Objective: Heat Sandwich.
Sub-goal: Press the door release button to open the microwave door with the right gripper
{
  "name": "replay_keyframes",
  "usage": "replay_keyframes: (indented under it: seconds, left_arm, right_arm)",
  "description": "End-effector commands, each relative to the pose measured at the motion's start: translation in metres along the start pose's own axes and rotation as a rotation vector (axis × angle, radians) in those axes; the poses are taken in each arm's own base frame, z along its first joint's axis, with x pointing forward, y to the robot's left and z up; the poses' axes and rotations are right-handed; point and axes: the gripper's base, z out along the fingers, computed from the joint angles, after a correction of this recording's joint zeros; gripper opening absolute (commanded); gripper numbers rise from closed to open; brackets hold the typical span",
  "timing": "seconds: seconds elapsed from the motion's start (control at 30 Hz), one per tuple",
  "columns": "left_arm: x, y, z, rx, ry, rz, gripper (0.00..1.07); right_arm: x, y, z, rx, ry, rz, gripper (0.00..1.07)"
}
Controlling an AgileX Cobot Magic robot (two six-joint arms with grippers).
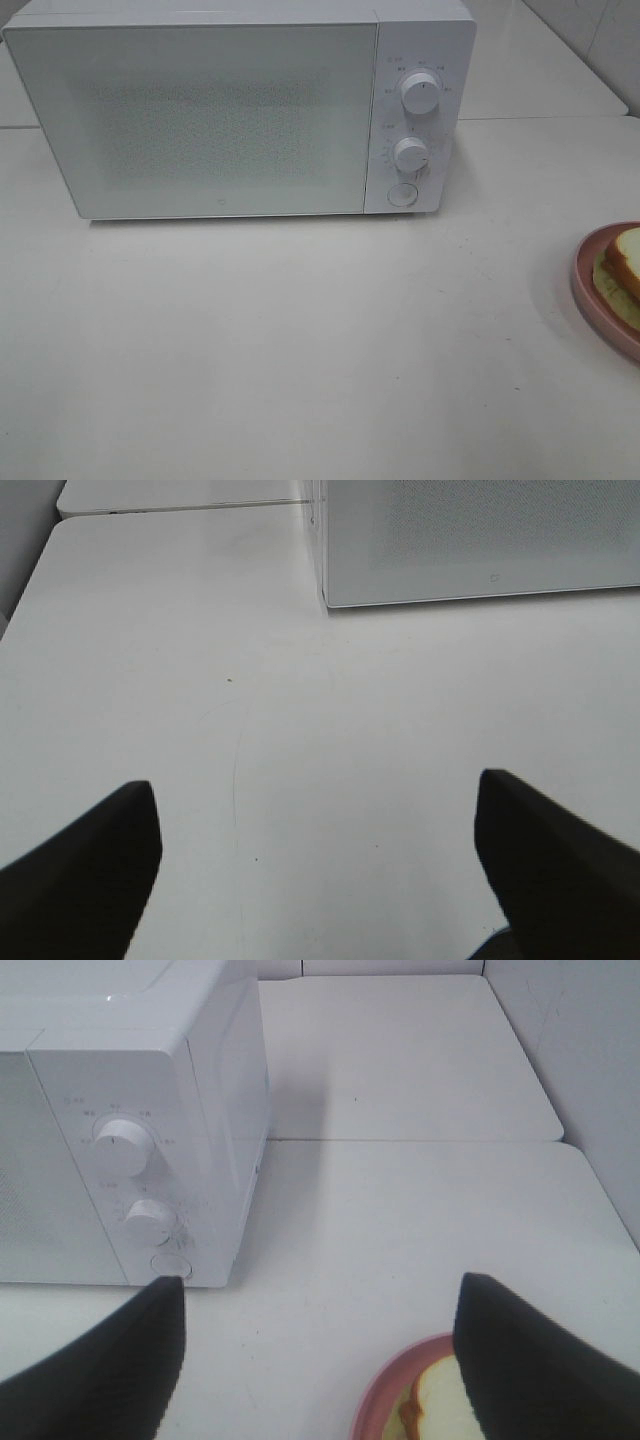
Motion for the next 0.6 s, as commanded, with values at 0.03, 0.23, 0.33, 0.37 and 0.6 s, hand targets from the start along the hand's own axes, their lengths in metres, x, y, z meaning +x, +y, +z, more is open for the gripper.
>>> replay_keyframes:
  seconds: [0.03,0.23,0.33,0.37,0.6]
  left_arm:
    - [0.001,0.0,-0.002,0.0,-0.031,-0.001,0.79]
    - [0.001,0.0,-0.002,0.0,-0.031,-0.001,0.79]
    - [0.001,0.0,-0.002,0.0,-0.031,-0.001,0.79]
    - [0.001,0.0,-0.002,0.0,-0.031,-0.001,0.79]
    - [0.001,0.0,-0.002,0.0,-0.031,-0.001,0.79]
  right_arm:
    - [-0.006,0.0,0.01,0.003,-0.044,-0.016,0.73]
    - [-0.011,0.0,0.031,0.003,-0.086,-0.015,0.73]
    - [-0.009,0.0,0.044,0.003,-0.111,-0.004,0.73]
    - [-0.009,0.0,0.044,0.003,-0.111,-0.004,0.73]
    - [0.011,-0.001,0.062,0.0,-0.151,0.034,0.73]
